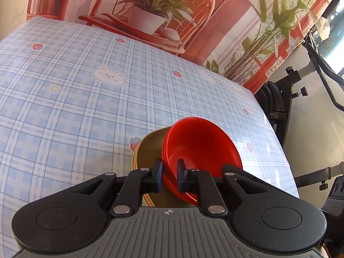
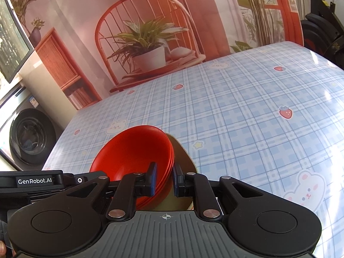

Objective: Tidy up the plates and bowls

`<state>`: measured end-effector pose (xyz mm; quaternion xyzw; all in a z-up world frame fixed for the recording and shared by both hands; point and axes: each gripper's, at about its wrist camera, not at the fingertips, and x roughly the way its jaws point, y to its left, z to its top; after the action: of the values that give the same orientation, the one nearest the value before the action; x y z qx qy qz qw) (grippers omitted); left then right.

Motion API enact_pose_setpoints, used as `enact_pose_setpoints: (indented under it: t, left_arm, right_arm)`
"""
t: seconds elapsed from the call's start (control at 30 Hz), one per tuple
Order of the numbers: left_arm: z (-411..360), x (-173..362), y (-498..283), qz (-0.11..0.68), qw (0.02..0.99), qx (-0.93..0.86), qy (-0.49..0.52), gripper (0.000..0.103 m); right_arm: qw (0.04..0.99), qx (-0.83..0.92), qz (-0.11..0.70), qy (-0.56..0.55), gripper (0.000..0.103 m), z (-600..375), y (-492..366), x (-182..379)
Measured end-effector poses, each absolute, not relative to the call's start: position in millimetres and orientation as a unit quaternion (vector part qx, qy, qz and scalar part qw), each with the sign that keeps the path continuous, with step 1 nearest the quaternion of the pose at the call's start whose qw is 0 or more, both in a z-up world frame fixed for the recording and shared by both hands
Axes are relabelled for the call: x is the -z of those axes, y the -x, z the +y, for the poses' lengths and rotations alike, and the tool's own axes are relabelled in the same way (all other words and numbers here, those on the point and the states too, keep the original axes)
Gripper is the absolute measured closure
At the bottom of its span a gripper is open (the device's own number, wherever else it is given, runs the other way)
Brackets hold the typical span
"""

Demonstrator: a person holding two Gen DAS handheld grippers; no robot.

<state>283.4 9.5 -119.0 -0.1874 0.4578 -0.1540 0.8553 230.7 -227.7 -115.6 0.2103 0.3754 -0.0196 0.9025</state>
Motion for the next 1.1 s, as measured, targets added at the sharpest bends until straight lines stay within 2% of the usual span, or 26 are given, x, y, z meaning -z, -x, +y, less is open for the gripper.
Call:
enact_pose_setpoints:
  t: [0.27, 0.43, 0.6, 0.73, 0.87, 0.97, 1.03, 1.1]
  left_arm:
    - [9, 118, -282, 0.458, 0.854, 0.156, 0.19, 0.087]
    - [9, 111, -279, 0.444, 0.86, 0.164, 0.191, 0.062]
    - [9, 101, -276, 0.434, 0.868, 0.159, 0.182, 0.049]
    - [8, 88, -269, 0.412, 0.882, 0.162, 0.163, 0.045]
    - [3, 68, -260, 0.376, 0.902, 0.164, 0.133, 0.033]
    - [-1, 53, -250, 0.345, 0.919, 0.163, 0.101, 0.021]
    - [-4, 41, -241, 0.323, 0.928, 0.168, 0.079, 0.009]
    - [-6, 29, -231, 0.296, 0.94, 0.161, 0.056, 0.007]
  right_arm:
    - [0.902, 0.021, 0.377, -0.211, 0.089, -228, -229, 115]
    - [0.904, 0.026, 0.371, -0.211, 0.084, -229, -226, 112]
    - [0.907, 0.037, 0.364, -0.208, 0.072, -231, -222, 107]
    - [0.911, 0.039, 0.353, -0.209, 0.069, -232, -217, 99]
    - [0.917, 0.049, 0.343, -0.199, 0.051, -233, -212, 90]
    - [0.921, 0.05, 0.328, -0.205, 0.042, -237, -204, 81]
    - [0.925, 0.053, 0.317, -0.205, 0.034, -239, -199, 73]
    - [0.93, 0.053, 0.302, -0.202, 0.02, -242, -193, 63]
